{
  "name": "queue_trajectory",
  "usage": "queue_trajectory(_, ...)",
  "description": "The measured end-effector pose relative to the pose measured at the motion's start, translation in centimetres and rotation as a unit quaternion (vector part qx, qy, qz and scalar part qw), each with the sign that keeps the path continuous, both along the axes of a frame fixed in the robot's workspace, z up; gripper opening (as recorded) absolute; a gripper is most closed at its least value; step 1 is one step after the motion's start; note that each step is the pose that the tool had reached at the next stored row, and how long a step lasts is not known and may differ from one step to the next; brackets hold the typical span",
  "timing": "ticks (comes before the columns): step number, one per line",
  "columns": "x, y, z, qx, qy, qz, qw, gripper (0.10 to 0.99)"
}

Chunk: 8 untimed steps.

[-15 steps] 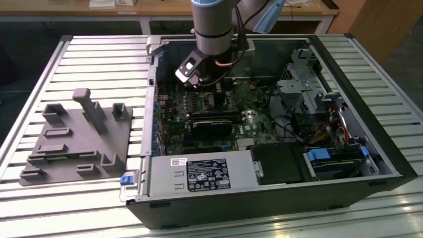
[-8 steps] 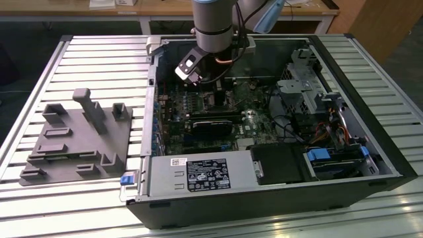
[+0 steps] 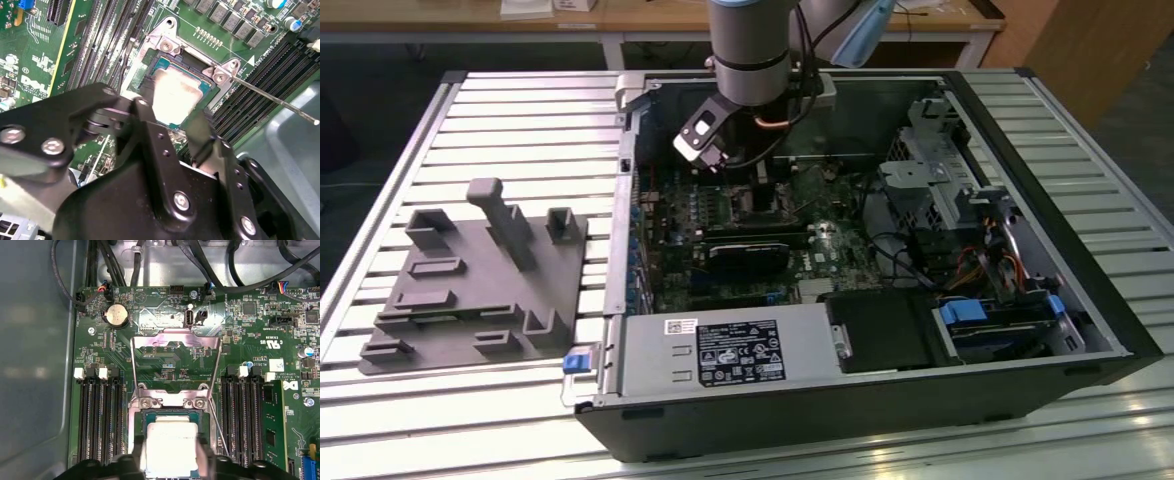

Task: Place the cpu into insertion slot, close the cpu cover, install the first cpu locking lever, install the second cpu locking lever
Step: 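Place the cpu into insertion slot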

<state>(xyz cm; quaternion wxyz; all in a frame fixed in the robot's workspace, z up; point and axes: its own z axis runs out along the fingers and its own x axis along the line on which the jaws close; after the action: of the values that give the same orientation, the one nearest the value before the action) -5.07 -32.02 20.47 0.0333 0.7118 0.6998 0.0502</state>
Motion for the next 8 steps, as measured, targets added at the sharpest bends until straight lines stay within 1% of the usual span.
queue_trajectory(1,0.0,0.0,0.0,0.0,0.0,0.0,1.0,0.537)
queue_trajectory(3,0.0,0.0,0.0,0.0,0.0,0.0,1.0,0.412)
queue_trajectory(4,0.0,0.0,0.0,0.0,0.0,0.0,1.0,0.412)
queue_trajectory(6,0.0,0.0,0.0,0.0,0.0,0.0,1.0,0.298)
queue_trajectory(7,0.0,0.0,0.0,0.0,0.0,0.0,1.0,0.298)
queue_trajectory(8,0.0,0.0,0.0,0.0,0.0,0.0,1.0,0.239)
